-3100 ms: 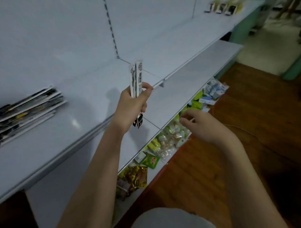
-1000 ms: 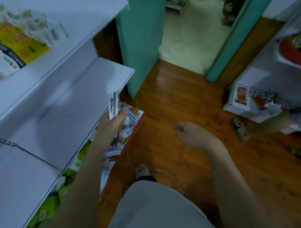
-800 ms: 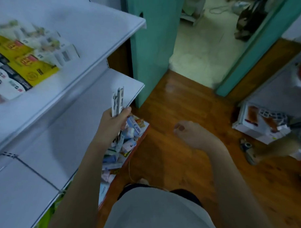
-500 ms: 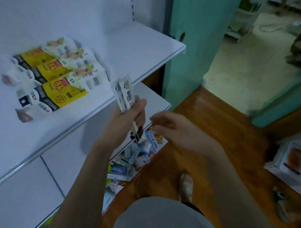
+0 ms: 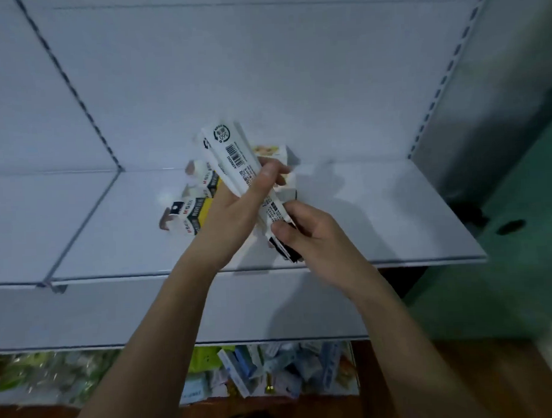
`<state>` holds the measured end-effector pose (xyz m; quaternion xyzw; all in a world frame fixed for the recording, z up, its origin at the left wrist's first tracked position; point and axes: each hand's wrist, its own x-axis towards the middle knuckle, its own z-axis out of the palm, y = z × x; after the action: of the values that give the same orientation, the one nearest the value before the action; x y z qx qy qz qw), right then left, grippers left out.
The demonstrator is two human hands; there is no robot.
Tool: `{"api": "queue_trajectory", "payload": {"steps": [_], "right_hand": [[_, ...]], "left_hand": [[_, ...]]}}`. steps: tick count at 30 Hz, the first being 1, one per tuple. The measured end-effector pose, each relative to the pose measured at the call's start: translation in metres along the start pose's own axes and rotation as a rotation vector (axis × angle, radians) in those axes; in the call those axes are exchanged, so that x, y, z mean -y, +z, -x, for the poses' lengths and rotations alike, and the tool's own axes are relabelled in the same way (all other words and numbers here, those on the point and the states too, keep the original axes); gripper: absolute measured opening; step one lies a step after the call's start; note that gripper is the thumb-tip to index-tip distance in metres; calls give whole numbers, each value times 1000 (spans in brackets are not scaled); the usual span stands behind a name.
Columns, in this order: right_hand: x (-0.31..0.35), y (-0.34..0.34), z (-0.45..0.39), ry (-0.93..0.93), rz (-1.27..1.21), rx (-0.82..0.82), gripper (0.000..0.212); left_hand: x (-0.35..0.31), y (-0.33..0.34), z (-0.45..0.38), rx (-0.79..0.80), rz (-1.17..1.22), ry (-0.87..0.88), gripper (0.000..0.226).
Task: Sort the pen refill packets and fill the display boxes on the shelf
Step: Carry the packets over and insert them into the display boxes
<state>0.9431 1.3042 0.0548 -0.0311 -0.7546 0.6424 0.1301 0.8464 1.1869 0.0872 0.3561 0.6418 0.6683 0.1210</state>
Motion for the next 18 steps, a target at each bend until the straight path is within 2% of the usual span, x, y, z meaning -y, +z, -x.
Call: {"api": "queue_trajectory", "payload": {"steps": [2,4,6,8,10,12,14,16,18], "right_hand": [[3,0,-21,-33,77,45,18],[7,4,-42,-61,167,104,11],[13,12,-63,-67,220,220,7],[20,20,-82,-64,267,332,11],[23,23,-105,-47,295,320,15],[20,22,-130,-59,349,179,23],[12,19,-154,-67,516,76,28],[2,15,-171,14,680,132,47],[-10,17,-181,106,734,231,65]], "left_hand": [[-4,-18,-1,-76,-8,-13,22],[-8,-38,0,-163,-46,-51,24],[-10,-60,2,-236,-63,-86,28],[-8,-81,-1,-303,-62,-110,29],[-3,-103,-10,-425,-49,-119,19],[0,-129,-21,-543,-15,-106,11],[2,-152,-30,-611,7,-76,12],[5,-172,-39,-660,17,-52,12],[8,-185,-48,-683,13,-41,8]]}}
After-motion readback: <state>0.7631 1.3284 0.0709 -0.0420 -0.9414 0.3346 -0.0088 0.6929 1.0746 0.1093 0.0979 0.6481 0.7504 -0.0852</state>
